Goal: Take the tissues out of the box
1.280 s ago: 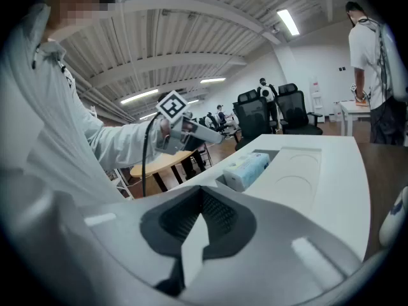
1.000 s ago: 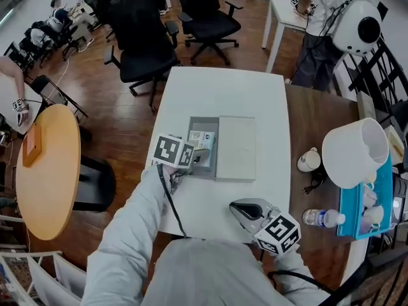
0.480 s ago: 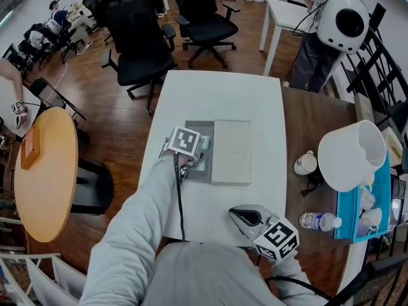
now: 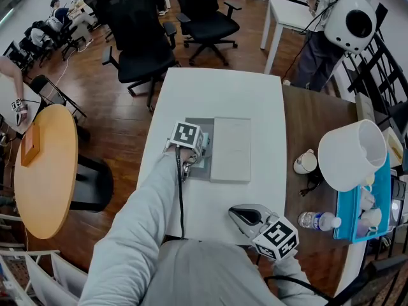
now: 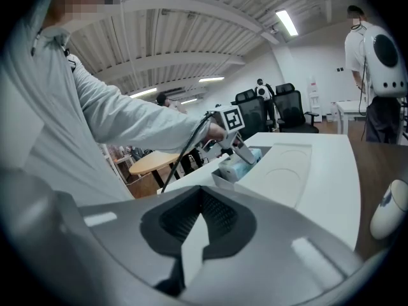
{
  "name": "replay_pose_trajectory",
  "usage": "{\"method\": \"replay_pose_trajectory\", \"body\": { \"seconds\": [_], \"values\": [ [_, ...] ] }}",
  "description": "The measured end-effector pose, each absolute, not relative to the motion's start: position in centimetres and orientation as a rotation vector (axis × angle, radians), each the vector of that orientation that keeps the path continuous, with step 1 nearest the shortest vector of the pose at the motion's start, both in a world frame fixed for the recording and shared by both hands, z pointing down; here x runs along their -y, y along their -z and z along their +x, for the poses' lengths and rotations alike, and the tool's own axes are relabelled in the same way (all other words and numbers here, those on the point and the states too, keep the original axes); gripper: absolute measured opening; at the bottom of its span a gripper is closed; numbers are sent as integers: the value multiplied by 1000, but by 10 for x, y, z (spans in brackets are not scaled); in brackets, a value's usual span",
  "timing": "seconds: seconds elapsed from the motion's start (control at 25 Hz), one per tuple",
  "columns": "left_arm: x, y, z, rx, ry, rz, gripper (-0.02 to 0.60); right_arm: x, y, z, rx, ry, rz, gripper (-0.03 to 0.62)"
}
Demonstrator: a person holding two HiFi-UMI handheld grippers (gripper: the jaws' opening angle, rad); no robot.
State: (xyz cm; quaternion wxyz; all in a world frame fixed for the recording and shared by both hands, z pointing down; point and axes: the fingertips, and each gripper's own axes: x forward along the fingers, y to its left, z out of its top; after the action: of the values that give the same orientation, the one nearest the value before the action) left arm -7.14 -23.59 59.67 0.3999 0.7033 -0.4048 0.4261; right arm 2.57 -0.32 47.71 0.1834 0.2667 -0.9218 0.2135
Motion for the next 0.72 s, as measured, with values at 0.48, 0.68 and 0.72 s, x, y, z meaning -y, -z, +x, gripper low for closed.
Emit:
{"method": "replay_pose_trajectory", "body": {
  "seconds": [0.48, 0.68, 0.72],
  "values": [
    [230, -609, -75, 1010, -1017, 1710, 475, 1, -480, 25, 2579, -602, 763, 3],
    [227, -600, -77, 1011, -965, 1721, 448, -1, -482, 25, 2571, -596, 755, 3],
    [228, -596, -77, 1007, -949, 1733, 448, -2, -482, 25, 2572, -596, 758, 3]
  ]
}}
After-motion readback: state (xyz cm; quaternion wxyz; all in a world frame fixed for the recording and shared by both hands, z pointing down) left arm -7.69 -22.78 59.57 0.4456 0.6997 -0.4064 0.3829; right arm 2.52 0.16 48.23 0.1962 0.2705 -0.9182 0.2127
